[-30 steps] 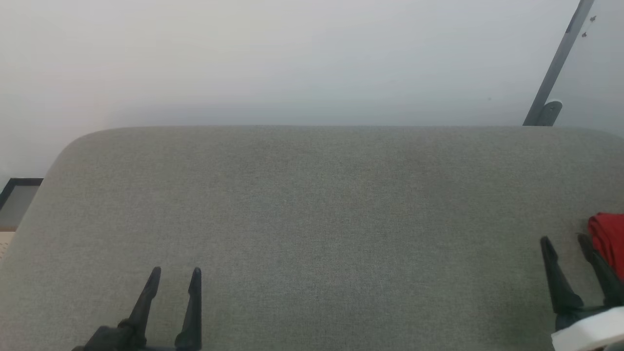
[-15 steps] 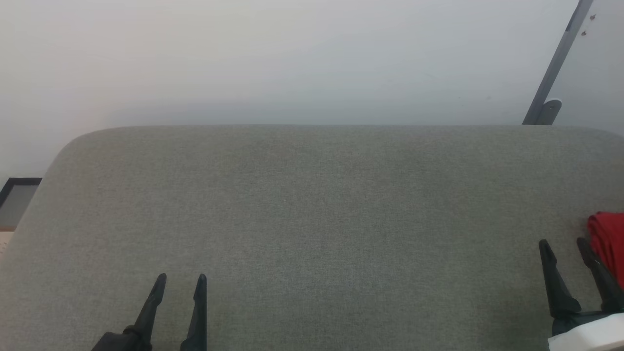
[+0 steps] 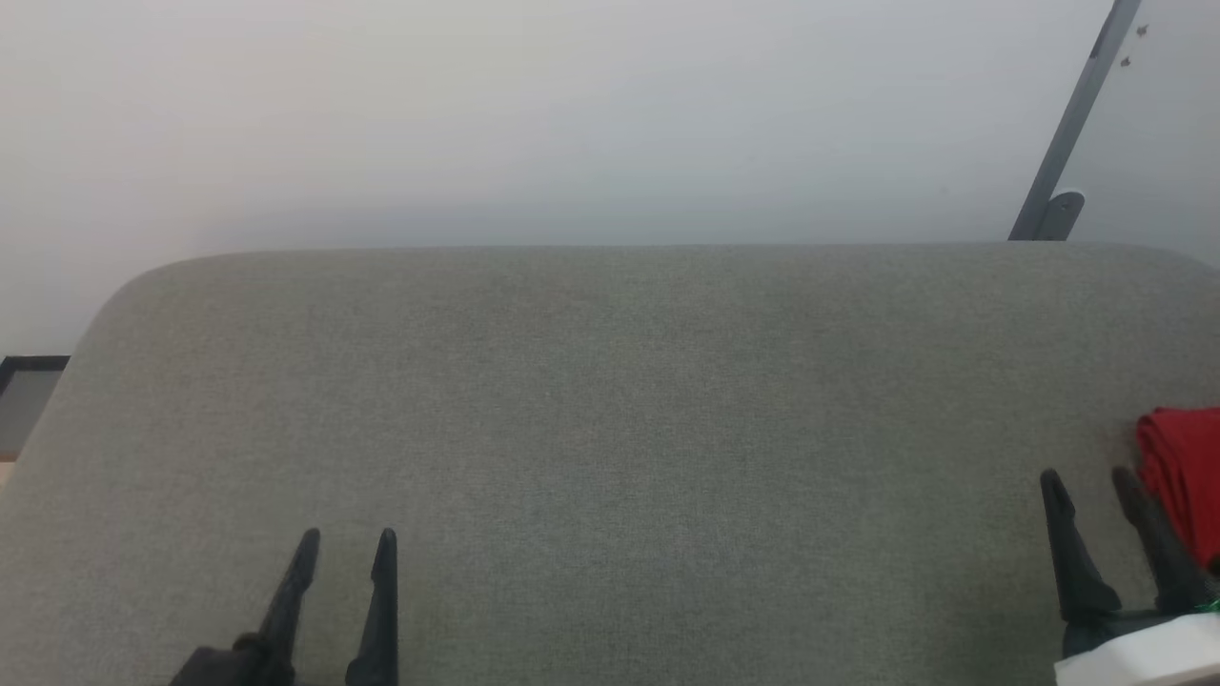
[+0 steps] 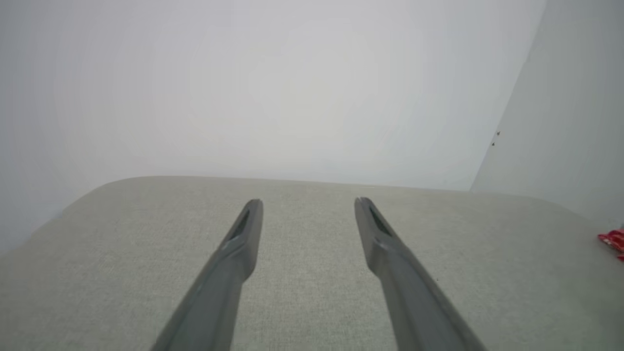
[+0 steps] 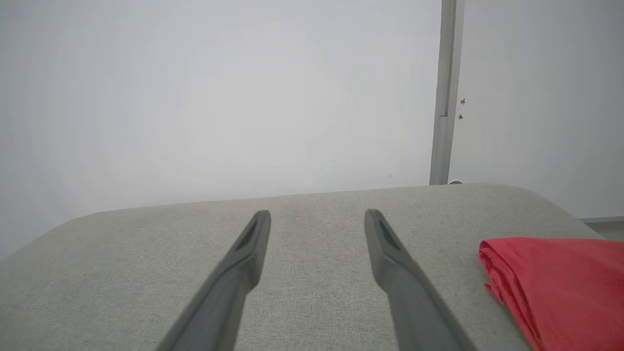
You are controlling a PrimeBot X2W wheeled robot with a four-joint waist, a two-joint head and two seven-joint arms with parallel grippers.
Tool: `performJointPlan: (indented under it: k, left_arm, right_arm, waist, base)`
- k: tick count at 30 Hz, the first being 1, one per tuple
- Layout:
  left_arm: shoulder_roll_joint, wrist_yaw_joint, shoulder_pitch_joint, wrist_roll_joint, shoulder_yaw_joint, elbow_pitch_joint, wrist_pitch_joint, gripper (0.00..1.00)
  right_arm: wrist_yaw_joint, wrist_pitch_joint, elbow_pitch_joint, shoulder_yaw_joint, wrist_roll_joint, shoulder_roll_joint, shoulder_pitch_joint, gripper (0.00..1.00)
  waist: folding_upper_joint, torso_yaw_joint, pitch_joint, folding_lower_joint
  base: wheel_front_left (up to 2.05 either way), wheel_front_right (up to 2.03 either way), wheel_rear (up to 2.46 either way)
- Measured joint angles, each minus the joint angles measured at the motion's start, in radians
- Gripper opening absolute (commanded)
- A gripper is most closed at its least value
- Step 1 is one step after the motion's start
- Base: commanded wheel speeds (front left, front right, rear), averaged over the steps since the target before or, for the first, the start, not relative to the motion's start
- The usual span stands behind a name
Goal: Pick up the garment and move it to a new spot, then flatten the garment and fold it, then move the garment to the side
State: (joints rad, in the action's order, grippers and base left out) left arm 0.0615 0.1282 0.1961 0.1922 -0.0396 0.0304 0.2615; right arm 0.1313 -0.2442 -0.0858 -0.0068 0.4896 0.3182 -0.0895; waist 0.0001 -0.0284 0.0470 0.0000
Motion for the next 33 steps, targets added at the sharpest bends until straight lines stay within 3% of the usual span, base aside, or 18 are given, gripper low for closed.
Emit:
performJointPlan:
  k: [7, 33]
  left_arm:
    - [-0.009, 0.000, 0.015, 0.018, 0.007, -0.058, -0.006, 0.00]
    - [0.005, 0.000, -0.070, 0.494, 0.008, -0.133, -0.103, 0.00]
  right_arm:
    - [0.000, 0.007, -0.055, 0.012, 0.020, -0.040, -0.029, 0.00]
    - [0.000, 0.116, -0.087, -0.024, 0.372, -0.109, 0.034, 0.00]
  waist:
    - [0.0000, 0.001, -0.001, 0.0000]
    - [0.0000, 0.007, -0.011, 0.0000]
  base:
    - [0.00, 0.00, 0.00]
    - [0.00, 0.00, 0.00]
